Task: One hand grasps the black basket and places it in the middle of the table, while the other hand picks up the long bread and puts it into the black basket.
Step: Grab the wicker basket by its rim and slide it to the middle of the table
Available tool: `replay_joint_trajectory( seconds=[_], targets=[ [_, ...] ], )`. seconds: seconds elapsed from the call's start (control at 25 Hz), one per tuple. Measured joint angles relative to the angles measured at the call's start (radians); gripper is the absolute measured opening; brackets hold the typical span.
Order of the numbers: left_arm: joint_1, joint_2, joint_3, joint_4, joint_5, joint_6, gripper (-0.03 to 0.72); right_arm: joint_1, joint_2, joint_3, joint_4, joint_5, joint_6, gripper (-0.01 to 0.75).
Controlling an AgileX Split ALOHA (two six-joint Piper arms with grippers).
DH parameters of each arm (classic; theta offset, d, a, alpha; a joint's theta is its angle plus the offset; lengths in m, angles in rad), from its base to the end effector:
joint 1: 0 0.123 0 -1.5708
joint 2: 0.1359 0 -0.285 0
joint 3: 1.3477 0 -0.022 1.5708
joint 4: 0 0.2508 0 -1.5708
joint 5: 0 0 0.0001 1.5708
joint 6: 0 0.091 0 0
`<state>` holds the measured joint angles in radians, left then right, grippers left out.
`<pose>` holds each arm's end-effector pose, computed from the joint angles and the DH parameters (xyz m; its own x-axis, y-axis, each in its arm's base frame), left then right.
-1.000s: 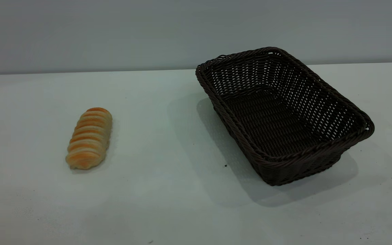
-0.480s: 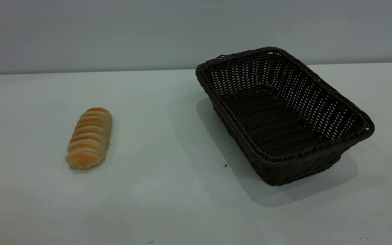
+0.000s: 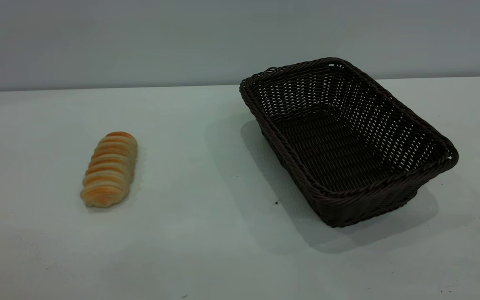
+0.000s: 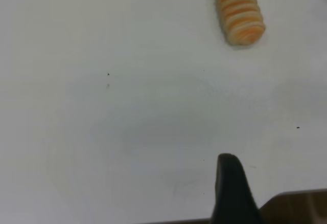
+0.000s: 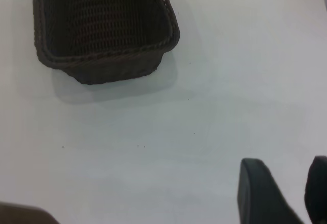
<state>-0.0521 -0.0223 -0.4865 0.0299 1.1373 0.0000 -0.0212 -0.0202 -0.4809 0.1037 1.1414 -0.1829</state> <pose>-0.0099 0.0030 0.2674 -0.5140 0.0394 -0.8569 0.0353 0.9991 0.0247 -0.0093 0.0088 0.2659 -0.5102 -0.1277 -0.8505 -0.1313 0.9889 -0.0698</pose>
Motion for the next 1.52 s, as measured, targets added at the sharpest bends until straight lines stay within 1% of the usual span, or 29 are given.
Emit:
replay_joint_trajectory(
  seconds=[0.92, 1.24, 1.4, 1.52],
  targets=[
    [0.0, 0.0, 0.0, 0.007, 0.0, 0.005, 0.484, 0.0, 0.0, 0.0, 0.006, 0.0, 0.0, 0.239],
    [0.0, 0.0, 0.0, 0.04, -0.002, 0.005, 0.484, 0.0, 0.0, 0.0, 0.063, 0.0, 0.0, 0.239],
    [0.0, 0.0, -0.002, 0.054, -0.031, 0.024, 0.484, 0.0, 0.0, 0.0, 0.071, -0.006, 0.0, 0.239],
    [0.0, 0.044, -0.009, 0.079, -0.059, 0.009, 0.484, 0.0, 0.03, -0.008, 0.113, -0.018, -0.027, 0.257]
  ],
)
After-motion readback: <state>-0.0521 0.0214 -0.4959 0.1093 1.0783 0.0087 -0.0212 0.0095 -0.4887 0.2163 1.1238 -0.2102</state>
